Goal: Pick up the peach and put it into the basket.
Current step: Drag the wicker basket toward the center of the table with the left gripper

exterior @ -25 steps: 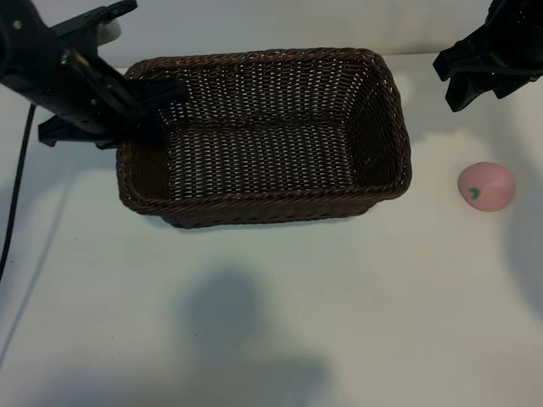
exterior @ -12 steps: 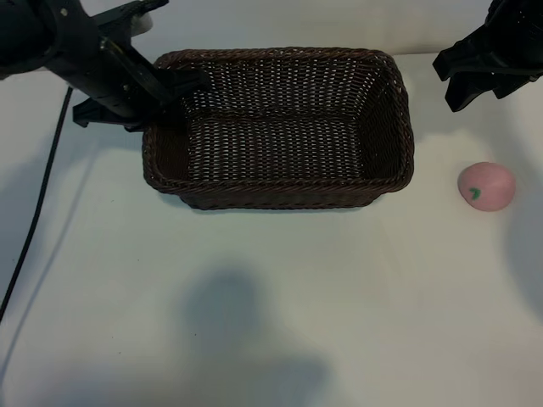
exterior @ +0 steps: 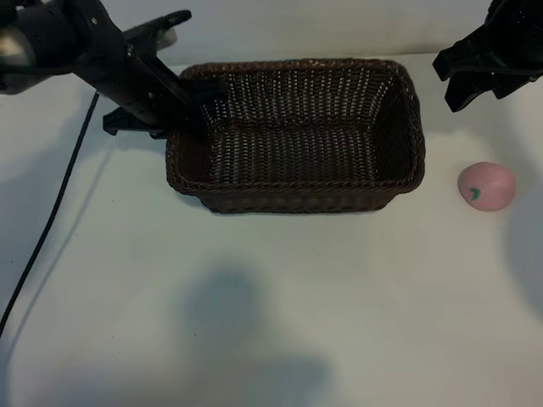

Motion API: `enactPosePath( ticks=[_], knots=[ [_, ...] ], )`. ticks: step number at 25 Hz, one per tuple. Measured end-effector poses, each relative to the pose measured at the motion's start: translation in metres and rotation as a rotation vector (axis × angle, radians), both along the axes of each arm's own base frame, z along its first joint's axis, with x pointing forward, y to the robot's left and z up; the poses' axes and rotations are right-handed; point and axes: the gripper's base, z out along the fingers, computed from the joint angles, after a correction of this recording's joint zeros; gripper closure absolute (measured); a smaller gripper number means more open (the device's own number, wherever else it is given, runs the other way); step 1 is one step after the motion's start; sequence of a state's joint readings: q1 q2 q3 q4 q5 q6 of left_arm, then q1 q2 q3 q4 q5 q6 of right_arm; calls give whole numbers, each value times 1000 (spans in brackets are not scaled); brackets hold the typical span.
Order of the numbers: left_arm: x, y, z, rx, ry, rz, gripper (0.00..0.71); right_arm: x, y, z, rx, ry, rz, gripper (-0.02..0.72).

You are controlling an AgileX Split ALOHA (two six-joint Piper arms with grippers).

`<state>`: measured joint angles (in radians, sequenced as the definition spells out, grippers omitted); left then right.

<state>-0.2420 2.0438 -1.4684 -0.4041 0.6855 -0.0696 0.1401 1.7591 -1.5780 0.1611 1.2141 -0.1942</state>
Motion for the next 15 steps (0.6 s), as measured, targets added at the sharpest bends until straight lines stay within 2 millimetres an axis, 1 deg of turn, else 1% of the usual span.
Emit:
enactPosePath(
  ticks=[8,15],
  knots=[
    [4,0,-9,7,-11,-4,552,0,0,0,0,0,0,153],
    [5,-1,-22,15,8,-20,552,0,0,0,0,0,0,153]
  ],
)
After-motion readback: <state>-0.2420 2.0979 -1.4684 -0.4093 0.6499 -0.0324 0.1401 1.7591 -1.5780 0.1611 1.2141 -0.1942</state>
